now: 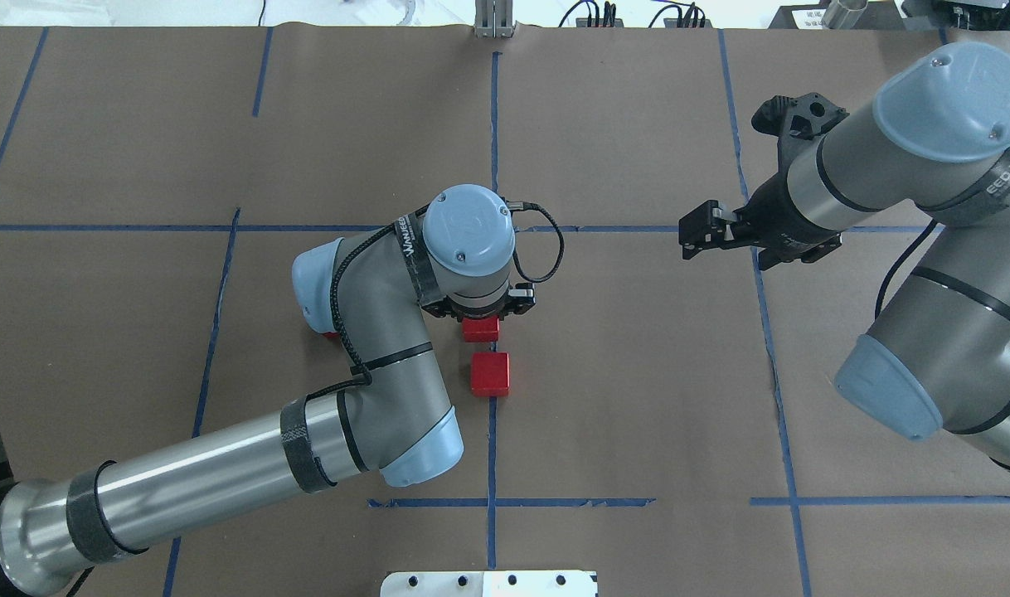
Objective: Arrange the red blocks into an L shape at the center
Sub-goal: 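Grasp the red cube with the left gripper and carry it toward the placed cube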
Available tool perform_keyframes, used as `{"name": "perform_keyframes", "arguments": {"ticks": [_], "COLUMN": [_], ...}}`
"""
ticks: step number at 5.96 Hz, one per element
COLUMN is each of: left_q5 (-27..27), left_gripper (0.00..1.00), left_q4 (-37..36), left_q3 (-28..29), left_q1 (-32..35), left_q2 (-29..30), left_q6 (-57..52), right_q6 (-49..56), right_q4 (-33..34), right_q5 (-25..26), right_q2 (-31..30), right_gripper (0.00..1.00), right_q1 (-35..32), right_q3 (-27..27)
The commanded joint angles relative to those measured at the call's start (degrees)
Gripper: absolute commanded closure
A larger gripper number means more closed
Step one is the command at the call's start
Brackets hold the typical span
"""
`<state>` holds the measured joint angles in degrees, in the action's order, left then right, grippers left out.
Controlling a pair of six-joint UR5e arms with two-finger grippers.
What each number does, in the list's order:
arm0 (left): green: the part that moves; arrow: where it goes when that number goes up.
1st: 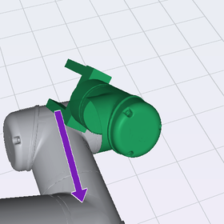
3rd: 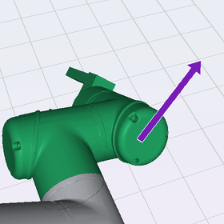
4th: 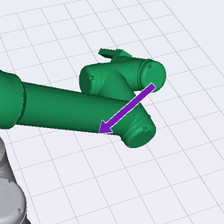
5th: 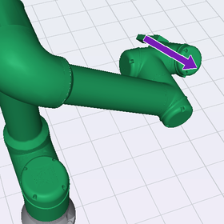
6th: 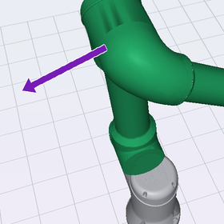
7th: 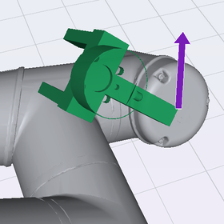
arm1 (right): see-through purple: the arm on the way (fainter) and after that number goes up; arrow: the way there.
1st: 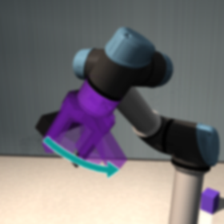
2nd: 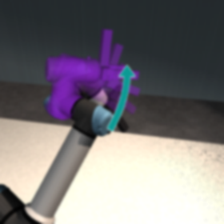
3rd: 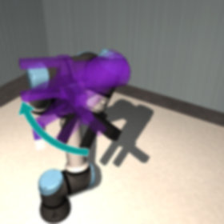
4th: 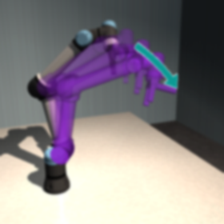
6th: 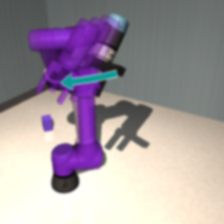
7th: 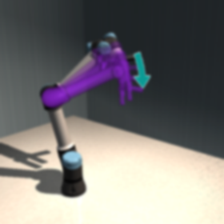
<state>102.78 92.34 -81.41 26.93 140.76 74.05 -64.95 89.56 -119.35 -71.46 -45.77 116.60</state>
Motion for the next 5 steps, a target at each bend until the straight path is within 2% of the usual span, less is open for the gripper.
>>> {"name": "perform_keyframes", "arguments": {"ticks": [1,5], "left_q5": [0.05,0.14], "left_gripper": [1.00,1.00], "left_q4": [-0.67,-0.32], "left_q3": [-0.15,-0.23], "left_q1": [-0.30,-1.96], "left_q2": [0.13,0.39], "left_q6": [1.63,1.54], "right_q6": [0.00,-0.27], "right_q4": [0.00,0.00], "right_q5": [0.00,0.00], "right_q2": [-0.08,-0.17], "right_gripper": [0.00,0.00], "right_q1": [-0.02,-0.11], "right_q3": [0.03,0.12]}}
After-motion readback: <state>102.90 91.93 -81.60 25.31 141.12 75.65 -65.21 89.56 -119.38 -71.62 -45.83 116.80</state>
